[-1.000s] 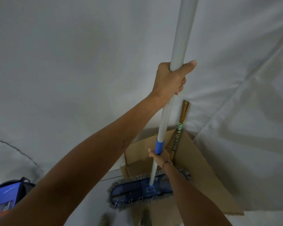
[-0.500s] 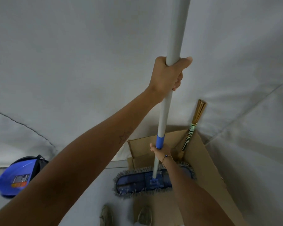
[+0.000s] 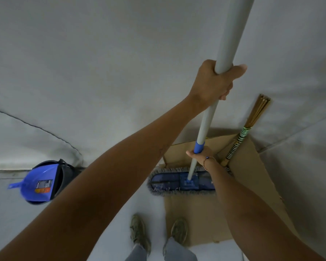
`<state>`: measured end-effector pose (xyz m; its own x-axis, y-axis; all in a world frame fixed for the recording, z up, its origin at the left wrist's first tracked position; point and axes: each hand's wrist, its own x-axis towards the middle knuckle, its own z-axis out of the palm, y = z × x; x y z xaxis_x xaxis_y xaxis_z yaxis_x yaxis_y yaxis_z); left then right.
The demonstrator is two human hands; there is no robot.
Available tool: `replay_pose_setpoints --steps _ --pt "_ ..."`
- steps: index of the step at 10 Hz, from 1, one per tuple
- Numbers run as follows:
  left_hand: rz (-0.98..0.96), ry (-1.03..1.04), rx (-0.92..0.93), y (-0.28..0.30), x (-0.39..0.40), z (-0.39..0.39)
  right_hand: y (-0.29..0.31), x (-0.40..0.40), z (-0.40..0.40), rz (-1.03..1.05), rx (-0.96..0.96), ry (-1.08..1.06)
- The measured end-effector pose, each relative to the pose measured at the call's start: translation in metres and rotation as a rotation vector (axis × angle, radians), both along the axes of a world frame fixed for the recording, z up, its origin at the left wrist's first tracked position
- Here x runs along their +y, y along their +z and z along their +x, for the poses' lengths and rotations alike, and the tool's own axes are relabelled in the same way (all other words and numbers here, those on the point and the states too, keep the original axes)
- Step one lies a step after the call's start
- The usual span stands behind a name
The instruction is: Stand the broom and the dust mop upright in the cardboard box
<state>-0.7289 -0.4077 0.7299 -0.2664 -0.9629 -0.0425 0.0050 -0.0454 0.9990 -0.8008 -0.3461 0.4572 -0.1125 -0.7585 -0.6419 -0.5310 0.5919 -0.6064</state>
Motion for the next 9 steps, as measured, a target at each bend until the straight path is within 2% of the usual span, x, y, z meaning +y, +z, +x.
replay_pose_setpoints --steps 3,6,7,9 --pt "0.017 0.097 0.010 -0.047 -0.041 0.003 -0.037 -0.025 0.005 0.009 -0.028 -0.017" --pt "0.012 0.152 0.041 -0.055 -0.067 0.002 -0.046 -0.040 0.009 -0.015 -0.101 -0.132" --pt "-0.021 0.145 0.011 -0.054 -0.065 0.006 -0.034 -0.034 0.008 -0.010 -0.084 -0.128" --pt "-0.086 0.163 -0.164 -0.063 -0.045 0.025 -0.007 -0.016 0.006 -0.069 0.026 -0.052"
